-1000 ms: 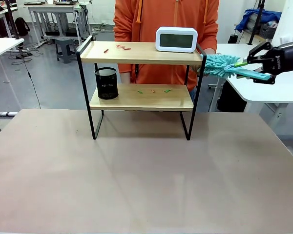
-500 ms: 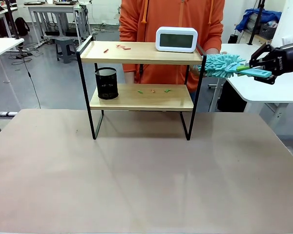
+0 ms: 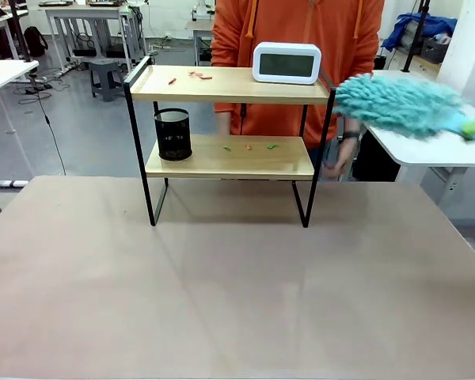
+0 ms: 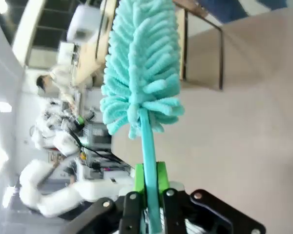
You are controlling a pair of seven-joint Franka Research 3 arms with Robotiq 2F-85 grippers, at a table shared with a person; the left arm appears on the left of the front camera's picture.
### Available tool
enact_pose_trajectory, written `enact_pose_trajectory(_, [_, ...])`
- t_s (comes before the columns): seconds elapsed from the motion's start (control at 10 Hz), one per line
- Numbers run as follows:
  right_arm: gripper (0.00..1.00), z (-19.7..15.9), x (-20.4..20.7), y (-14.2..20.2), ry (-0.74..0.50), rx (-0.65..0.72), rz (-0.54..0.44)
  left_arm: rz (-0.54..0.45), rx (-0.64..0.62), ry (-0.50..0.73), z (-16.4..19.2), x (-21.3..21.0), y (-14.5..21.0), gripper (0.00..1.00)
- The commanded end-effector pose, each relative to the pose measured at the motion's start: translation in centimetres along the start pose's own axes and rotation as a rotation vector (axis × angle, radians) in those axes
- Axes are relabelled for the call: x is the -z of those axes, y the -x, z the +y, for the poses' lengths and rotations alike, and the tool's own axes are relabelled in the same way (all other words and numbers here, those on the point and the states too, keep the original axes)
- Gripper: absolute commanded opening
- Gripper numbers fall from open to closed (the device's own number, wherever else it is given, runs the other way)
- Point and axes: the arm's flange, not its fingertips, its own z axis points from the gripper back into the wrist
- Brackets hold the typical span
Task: Clean the shelf.
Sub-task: Pick up the Duster from the human, then clean the specific tier of the Shelf with the Duster once objects are removed.
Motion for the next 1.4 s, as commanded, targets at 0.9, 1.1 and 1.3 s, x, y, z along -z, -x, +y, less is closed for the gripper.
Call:
enact_pose_trajectory(0.9, [0.00,-0.9,-6.5,10.6,0.126,-0.151,-0.063,-0.012,0.010,0.013,-0.1,0.1,0.0,1.00])
enact_pose_trajectory(1.1, [0.00,-0.9,-6.5,10.6,0.126,-0.151,-0.063,-0.012,0.010,0.013,-0.1,0.1,0.0,1.00])
enact_pose_trajectory(1.3, [0.00,-0.9,-6.5,10.6,0.126,-0.151,-0.063,-0.012,0.010,0.013,-0.1,0.1,0.0,1.00])
